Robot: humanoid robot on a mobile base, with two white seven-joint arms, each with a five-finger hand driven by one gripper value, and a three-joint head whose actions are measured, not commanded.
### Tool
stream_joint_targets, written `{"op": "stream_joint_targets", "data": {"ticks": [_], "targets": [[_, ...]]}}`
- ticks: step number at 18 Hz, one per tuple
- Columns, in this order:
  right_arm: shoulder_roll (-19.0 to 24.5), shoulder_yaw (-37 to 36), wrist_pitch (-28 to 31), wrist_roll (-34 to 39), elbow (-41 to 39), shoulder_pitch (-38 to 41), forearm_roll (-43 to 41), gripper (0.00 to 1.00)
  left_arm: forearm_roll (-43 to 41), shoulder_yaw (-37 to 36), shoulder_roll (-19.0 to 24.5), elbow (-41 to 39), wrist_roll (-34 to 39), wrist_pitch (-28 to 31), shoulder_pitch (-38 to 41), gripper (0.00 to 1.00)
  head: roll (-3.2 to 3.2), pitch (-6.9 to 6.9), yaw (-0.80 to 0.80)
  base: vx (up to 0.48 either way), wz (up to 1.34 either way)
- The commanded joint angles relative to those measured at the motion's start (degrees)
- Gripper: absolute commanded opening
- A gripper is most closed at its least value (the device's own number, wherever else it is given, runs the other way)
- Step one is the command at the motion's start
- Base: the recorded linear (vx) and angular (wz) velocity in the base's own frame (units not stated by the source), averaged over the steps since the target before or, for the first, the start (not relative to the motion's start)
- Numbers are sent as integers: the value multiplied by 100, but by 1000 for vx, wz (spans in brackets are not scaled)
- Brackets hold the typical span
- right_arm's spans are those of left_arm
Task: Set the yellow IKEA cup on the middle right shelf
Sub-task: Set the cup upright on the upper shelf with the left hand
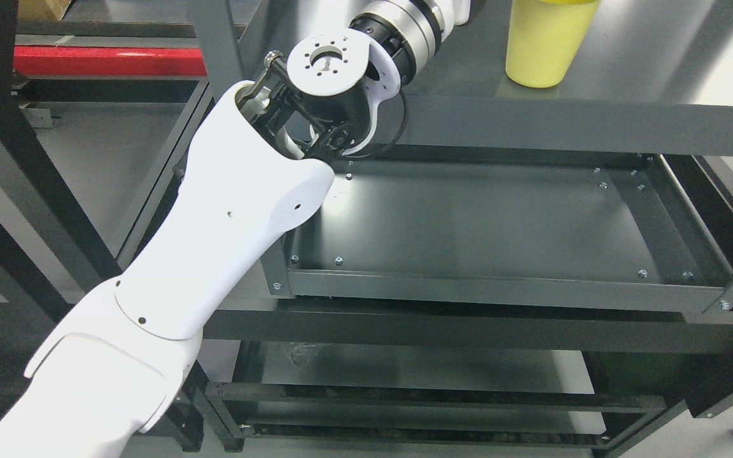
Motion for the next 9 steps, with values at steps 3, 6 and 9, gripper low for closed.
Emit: {"op": "stream_joint_targets", "data": {"ticks": [3, 6, 9], "targets": [[-100, 97, 4, -4, 0, 79, -141, 99, -136, 629, 100, -470, -927, -11, -14, 94, 0, 0, 0, 0, 0], [-100, 97, 4, -4, 0, 79, -141, 99, -75, 691, 100, -611, -1384, 7, -14, 93, 0, 0, 0, 0, 0], [-100, 97, 4, -4, 0, 79, -141, 99, 468, 622, 100, -594, -1622, 42, -23, 93, 0, 0, 0, 0, 0]]}}
